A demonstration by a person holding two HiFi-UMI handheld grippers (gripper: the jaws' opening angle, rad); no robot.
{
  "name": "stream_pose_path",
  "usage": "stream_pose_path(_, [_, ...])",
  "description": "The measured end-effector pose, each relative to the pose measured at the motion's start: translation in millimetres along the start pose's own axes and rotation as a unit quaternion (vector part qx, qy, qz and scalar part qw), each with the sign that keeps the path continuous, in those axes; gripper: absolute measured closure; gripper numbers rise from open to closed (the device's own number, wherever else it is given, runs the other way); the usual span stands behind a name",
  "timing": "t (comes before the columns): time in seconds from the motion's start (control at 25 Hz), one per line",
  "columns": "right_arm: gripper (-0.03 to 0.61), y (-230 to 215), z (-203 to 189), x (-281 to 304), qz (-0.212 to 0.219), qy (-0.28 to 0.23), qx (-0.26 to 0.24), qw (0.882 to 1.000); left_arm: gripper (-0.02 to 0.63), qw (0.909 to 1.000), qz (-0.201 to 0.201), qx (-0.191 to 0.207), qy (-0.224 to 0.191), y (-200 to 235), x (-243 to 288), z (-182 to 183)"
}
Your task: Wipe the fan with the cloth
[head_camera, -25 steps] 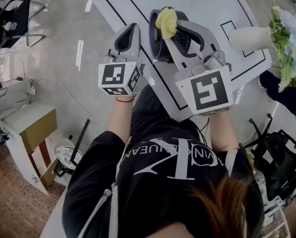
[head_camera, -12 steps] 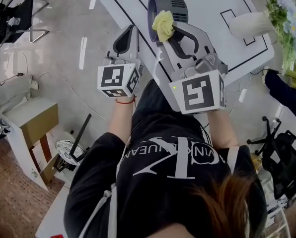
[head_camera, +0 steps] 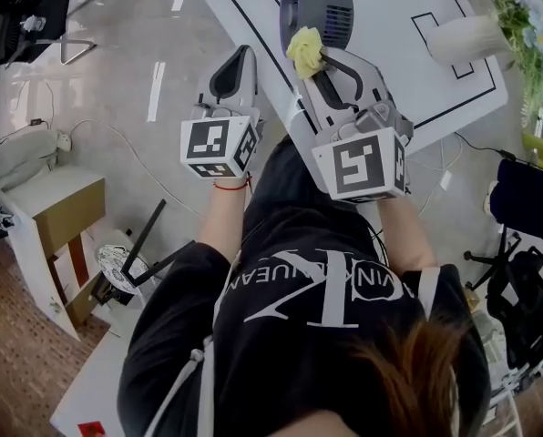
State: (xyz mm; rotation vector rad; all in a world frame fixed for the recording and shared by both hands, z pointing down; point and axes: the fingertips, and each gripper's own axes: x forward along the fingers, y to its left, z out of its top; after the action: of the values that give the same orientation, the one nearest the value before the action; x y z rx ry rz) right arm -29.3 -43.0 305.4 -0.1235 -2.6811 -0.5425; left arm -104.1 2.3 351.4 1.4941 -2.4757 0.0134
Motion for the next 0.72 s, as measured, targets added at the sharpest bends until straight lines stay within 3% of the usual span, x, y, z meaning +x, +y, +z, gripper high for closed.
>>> stream_pose_path(0.24, [0.514,11.2,-21.3,4.2,0.002,0.010,0.017,1.000,0.603,0.9999,0.013,0.000,-0.001,2.4,-19.8,-3.8])
stream_pose_path(0.72, [0.514,12.0,-16.9,-7.5,-0.018,-0.005,0.038,0.999,0.604,0.9996,0.026,0.011,-0.008,6.0,-51.1,2.9])
